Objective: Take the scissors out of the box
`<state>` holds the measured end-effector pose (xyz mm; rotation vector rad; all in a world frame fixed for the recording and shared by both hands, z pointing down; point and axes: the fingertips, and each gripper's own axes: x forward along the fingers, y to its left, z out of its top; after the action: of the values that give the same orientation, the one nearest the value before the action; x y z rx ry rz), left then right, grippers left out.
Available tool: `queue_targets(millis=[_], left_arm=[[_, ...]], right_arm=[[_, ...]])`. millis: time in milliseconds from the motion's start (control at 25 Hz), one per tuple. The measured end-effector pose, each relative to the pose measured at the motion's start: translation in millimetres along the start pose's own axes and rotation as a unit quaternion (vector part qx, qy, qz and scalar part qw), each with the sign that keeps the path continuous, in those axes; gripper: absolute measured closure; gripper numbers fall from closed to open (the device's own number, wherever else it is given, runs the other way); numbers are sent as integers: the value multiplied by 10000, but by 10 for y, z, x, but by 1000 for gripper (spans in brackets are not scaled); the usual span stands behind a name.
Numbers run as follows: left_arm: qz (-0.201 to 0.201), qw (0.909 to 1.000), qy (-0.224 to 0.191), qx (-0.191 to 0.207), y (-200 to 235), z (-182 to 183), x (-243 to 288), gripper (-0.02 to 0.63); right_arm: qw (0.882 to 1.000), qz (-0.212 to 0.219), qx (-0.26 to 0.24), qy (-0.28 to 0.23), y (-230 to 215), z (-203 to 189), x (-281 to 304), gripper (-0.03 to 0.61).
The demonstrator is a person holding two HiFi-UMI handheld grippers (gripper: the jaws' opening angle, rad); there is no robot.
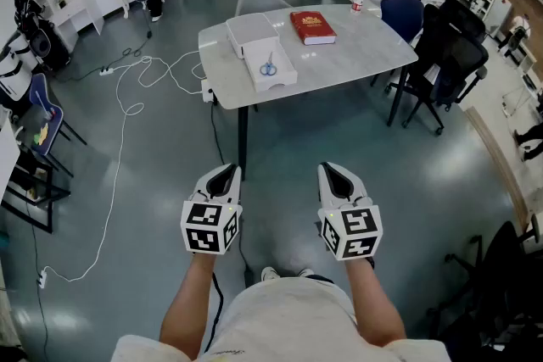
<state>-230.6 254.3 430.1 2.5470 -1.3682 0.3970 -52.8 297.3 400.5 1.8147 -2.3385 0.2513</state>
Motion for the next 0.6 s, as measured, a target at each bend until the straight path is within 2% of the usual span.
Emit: queue_targets(millis=[600], left_arm=[[-89, 10000, -1, 11, 106, 38, 192, 589]], right_arm=[[9999, -50, 21, 87, -40, -30, 192, 574]])
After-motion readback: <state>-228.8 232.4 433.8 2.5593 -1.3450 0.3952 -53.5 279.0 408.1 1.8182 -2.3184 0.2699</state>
